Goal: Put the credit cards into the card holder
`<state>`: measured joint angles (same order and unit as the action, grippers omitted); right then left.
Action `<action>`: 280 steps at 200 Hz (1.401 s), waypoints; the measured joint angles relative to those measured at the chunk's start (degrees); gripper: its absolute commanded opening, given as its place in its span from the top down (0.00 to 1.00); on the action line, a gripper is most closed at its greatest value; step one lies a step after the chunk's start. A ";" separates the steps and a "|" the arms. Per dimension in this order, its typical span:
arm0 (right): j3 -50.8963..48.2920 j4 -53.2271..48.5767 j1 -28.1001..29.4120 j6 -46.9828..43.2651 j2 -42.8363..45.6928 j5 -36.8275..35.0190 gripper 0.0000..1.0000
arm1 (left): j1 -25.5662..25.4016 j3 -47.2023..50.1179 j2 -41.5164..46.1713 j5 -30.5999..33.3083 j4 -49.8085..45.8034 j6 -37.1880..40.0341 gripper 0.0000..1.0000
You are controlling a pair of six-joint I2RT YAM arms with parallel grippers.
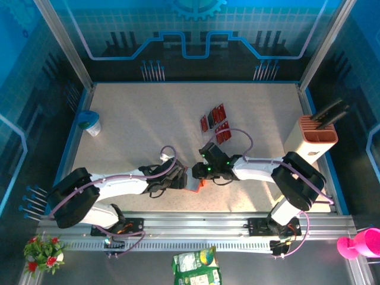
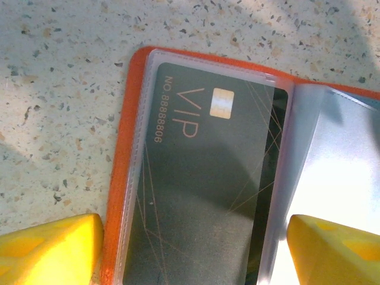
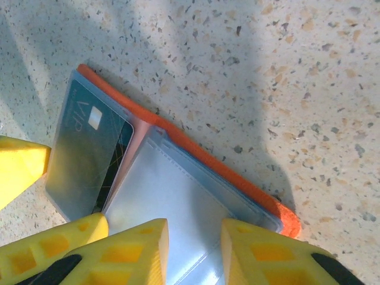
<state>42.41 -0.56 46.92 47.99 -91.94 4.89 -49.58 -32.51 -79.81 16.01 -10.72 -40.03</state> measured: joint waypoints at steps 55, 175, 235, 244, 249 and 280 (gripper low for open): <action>-1.81 -3.19 0.13 -0.04 8.24 -3.48 0.61 | -0.22 -0.02 0.90 -1.29 0.55 -0.35 0.01; -4.92 -6.32 4.20 2.49 7.28 -8.13 0.86 | -0.20 -5.27 4.24 -0.15 -5.99 0.57 0.01; -4.92 -5.95 0.04 2.56 7.17 -9.03 1.00 | -0.20 -7.39 2.73 -0.20 -7.06 1.38 0.01; -4.92 -5.84 -1.05 2.54 7.19 -9.03 1.00 | -0.20 -7.98 1.92 -0.22 -7.02 1.42 0.01; -4.92 -5.79 -1.70 2.45 7.21 -9.03 1.00 | -0.20 -8.28 1.40 -0.22 -7.02 1.42 0.01; -5.60 -4.72 -4.33 1.95 7.61 -8.92 1.00 | -0.20 -9.22 -0.55 -0.37 -6.97 1.64 0.01</action>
<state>36.82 -5.28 42.59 49.93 -84.33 -4.03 -49.78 -41.74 -80.36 15.64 -17.69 -38.39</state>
